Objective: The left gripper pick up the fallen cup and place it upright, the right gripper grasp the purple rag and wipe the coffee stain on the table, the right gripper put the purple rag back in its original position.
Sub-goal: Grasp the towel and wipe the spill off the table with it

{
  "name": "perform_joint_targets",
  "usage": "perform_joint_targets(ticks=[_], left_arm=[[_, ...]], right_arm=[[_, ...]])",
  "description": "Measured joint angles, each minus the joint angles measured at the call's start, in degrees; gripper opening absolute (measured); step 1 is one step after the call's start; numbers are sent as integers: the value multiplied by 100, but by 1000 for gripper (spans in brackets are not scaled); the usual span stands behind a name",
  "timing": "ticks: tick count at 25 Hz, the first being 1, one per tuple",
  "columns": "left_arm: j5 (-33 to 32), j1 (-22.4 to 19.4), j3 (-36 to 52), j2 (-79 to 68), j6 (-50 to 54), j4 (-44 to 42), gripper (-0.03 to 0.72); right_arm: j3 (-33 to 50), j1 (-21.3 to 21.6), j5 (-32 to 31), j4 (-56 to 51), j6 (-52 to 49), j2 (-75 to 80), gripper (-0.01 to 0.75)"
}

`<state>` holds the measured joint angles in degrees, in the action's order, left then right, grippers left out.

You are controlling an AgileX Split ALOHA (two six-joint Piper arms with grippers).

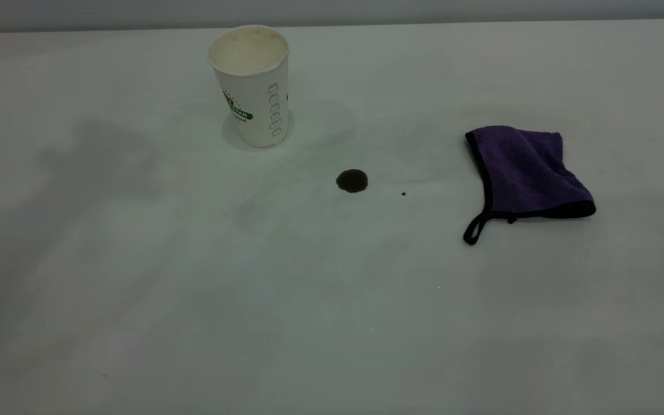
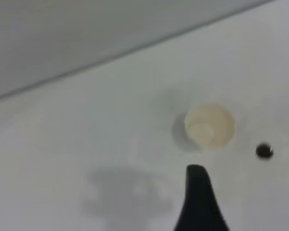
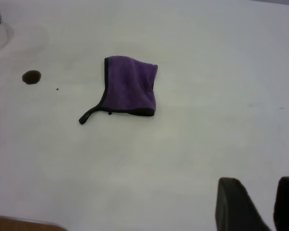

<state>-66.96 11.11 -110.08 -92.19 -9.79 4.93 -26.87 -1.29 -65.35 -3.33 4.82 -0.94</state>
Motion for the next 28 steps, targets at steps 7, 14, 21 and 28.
perform_joint_targets(ticks=[7,14,21,28], left_arm=[[0,0,2351,2339,144,-356,457],[0,0,3781,4309,205,-361,403],[0,0,5570,5535,450,-361,393],[6,-563,7100,6812,467,-245,391]], right_arm=[[0,0,0,0,0,0,238],[0,0,0,0,0,0,238],[0,0,0,0,5,0,238],[0,0,0,0,-1,0,238]])
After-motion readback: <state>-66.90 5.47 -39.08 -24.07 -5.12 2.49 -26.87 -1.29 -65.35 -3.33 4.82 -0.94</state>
